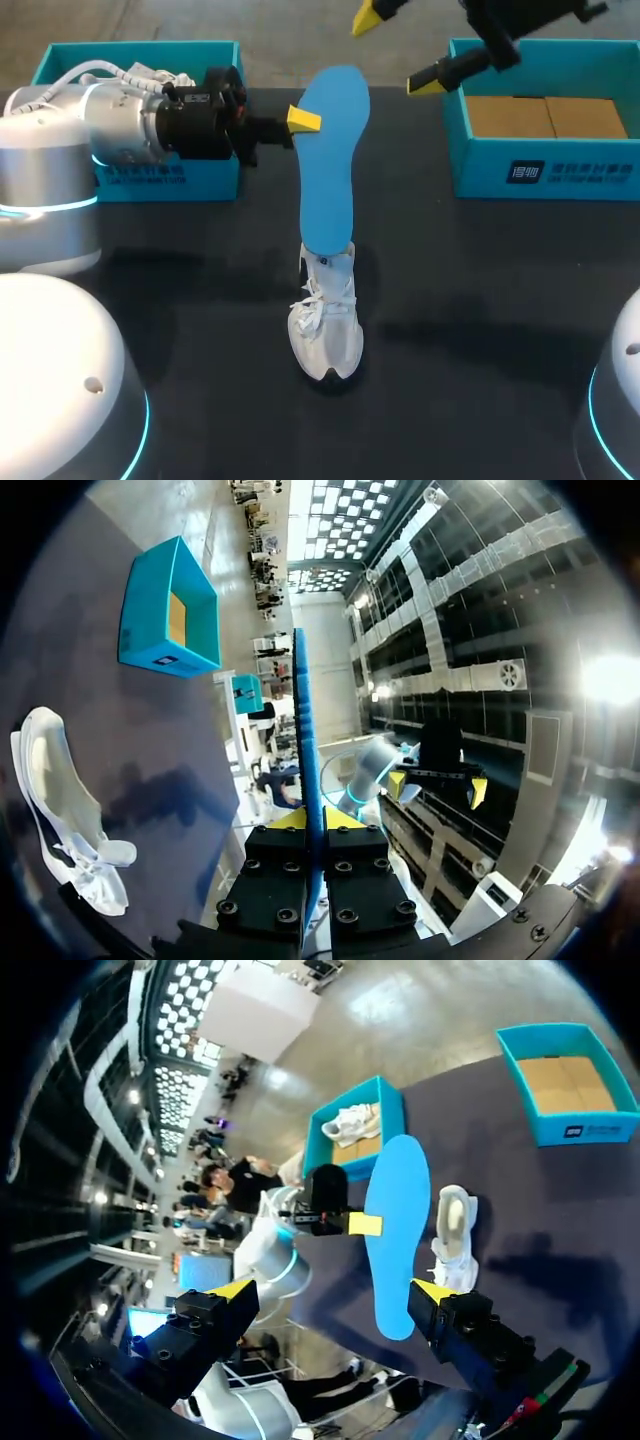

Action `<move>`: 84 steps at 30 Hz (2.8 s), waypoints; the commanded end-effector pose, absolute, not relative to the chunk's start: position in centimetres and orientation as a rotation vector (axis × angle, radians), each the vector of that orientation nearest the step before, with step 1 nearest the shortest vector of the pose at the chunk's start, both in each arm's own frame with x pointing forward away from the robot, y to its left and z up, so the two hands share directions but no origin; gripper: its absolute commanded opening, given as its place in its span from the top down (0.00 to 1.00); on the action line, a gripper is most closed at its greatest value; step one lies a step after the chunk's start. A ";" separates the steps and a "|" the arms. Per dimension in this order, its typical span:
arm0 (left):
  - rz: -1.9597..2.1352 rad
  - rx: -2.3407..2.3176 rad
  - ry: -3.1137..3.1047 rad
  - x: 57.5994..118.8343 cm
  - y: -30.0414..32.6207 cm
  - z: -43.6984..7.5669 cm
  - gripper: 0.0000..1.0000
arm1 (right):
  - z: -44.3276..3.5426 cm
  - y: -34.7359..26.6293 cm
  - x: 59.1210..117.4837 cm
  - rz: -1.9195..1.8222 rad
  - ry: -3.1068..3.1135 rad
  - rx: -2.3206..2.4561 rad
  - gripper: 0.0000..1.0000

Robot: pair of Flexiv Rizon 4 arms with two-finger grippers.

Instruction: Take the shoe out of the shoebox, open the shoe tongue, remove and reinsert the insole, then place the shoe into the shoebox

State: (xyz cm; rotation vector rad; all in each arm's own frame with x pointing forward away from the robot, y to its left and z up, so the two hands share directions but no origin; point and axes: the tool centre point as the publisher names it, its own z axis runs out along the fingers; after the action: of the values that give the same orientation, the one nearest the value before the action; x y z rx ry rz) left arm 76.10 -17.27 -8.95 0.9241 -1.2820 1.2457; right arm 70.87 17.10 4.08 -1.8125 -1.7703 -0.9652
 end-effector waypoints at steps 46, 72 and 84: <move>1.230 0.936 -1.300 75.2 -17.3 -9.1 1.00 | 2.5 21.6 72.0 -0.152 -2.284 -2.333 0.00; 1.230 0.930 -1.304 75.4 -17.1 -8.9 1.00 | 2.2 21.2 72.2 -0.223 -2.238 -2.310 0.00; 1.227 0.931 -1.307 75.3 -17.1 -8.9 1.00 | 1.8 19.0 71.7 -0.421 -2.107 -2.234 0.00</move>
State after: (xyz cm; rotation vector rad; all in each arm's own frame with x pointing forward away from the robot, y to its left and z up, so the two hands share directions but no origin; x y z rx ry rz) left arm 75.29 -17.15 -8.92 0.9294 -1.3049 1.2282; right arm 72.12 20.54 2.53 -2.3034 -2.1628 -0.2901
